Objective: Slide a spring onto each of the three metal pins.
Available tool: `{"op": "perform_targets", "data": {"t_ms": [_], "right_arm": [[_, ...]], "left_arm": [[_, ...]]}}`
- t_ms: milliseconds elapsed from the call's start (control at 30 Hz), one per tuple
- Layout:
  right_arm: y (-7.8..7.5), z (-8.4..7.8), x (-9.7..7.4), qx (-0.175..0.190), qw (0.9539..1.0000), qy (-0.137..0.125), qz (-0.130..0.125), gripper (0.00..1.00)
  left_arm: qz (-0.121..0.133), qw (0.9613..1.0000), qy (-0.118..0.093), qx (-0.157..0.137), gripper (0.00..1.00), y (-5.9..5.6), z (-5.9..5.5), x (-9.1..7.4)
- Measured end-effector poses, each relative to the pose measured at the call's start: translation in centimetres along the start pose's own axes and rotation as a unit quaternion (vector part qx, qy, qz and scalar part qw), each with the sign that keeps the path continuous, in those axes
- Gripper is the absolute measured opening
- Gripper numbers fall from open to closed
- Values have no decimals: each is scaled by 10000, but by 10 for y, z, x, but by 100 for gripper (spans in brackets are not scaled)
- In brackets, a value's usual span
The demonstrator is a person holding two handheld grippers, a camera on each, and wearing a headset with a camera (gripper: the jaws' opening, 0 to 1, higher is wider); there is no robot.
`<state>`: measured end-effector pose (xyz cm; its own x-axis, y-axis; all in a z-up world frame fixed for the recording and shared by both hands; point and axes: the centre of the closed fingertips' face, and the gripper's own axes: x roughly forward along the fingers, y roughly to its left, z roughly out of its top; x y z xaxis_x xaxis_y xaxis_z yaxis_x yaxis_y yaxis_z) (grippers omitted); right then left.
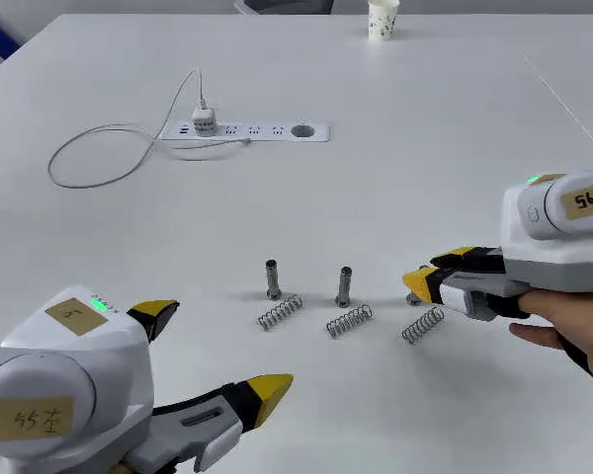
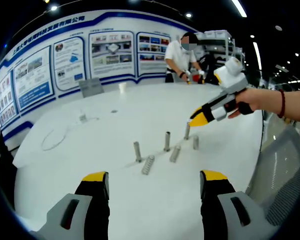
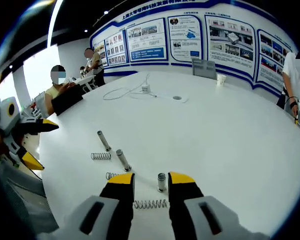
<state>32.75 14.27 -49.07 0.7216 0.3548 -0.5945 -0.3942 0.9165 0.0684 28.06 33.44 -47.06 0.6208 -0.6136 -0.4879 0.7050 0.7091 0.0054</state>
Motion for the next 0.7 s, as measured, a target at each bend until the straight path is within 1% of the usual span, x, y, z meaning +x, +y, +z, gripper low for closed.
{"op": "perform_targets", "data": {"t_ms": [167,200,300,333,533,700], "right_arm": [[3,1,-10,-83,9999,-37,53,34],[3,1,-11,-72,9999,-48,66,37],[6,0,-16,-54,9999,-74,125,42],[6,0,-18,-69,9998,-104,146,43],[13,-4,-25,-69,9992,-224,321,55],[19,-9,-30,-104,9985,-276,465,62]], "left_arm": [[-45,9999,38,109,72,3,0,5],[-60,9999,55,115,71,3,0,6],[-51,9995,208,226,69,6,-4,9],[-64,9994,215,272,69,6,-4,11],[-108,9994,242,228,65,11,-4,20],[-153,9988,343,305,62,15,-8,32]]}}
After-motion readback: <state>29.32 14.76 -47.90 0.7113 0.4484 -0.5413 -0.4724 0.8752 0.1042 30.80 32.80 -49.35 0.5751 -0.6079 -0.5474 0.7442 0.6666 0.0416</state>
